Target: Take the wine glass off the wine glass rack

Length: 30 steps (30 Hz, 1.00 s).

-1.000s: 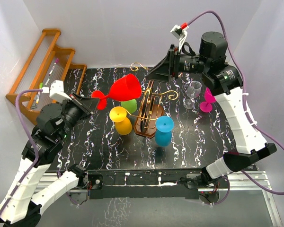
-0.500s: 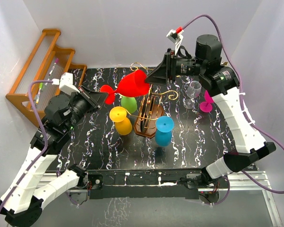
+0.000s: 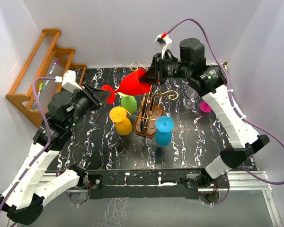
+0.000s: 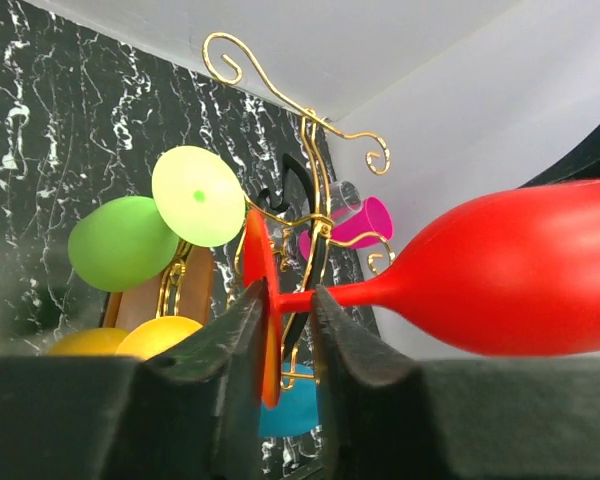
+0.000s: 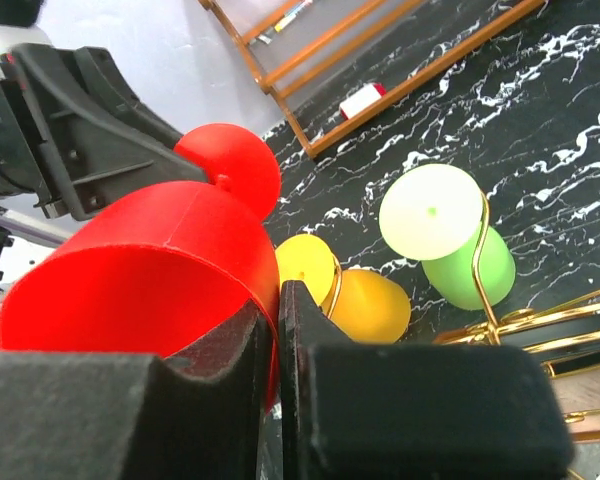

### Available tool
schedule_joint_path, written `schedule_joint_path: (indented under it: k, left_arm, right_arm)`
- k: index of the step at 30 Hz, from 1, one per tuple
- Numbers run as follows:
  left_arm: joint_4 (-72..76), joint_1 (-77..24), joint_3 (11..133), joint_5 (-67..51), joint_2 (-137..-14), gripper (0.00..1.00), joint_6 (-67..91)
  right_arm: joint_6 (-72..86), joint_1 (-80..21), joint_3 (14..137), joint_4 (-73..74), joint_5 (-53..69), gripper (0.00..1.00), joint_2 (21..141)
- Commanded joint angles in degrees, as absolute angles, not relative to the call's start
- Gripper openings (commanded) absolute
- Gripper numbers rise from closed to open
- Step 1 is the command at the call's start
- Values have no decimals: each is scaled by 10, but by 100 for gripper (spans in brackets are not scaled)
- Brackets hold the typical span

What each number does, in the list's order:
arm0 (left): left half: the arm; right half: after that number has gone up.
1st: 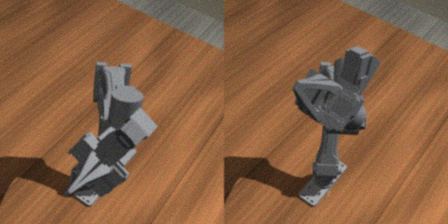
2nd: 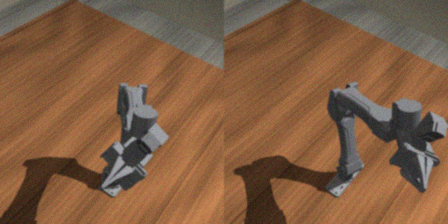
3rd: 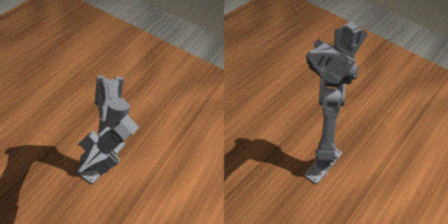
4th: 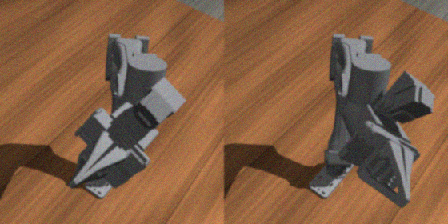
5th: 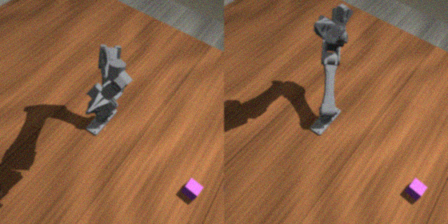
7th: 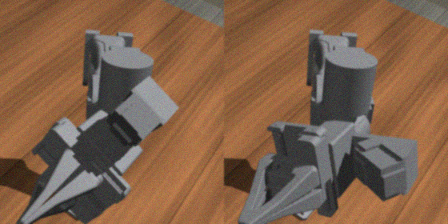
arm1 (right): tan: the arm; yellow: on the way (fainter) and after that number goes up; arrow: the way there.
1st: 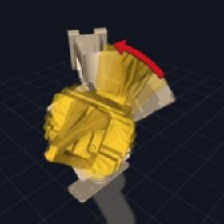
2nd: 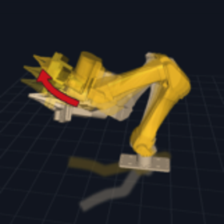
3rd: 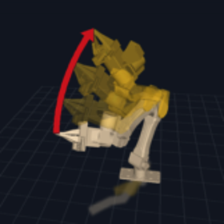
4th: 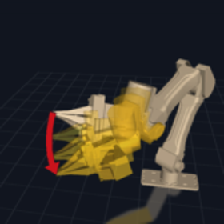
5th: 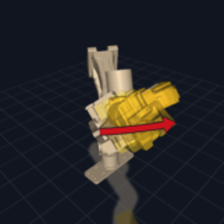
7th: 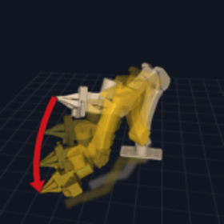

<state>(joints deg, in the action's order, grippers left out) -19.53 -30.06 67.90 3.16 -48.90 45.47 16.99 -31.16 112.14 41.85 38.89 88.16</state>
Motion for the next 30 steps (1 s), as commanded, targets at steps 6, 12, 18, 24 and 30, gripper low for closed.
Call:
schedule_joint_path:
  k: [6, 12, 18, 24, 30]
  left_arm:
    - [-238, -305, 704, 81, -466, 82, 460]
    - [-288, -305, 701, 169, -427, 95, 478]
    - [-276, -304, 680, 188, -393, 94, 477]
    - [-283, -304, 697, 170, -414, 93, 465]
    - [-303, -304, 725, 180, -446, 89, 449]
  right_arm:
    - [186, -335, 1142, 417, 289, 8, 858]
    - [187, -307, 1166, 415, 185, 8, 856]
    - [214, -162, 1205, 406, 133, 8, 867]
    - [249, 66, 1230, 451, 128, 8, 900]
    - [209, 146, 1142, 522, 100, 8, 857]
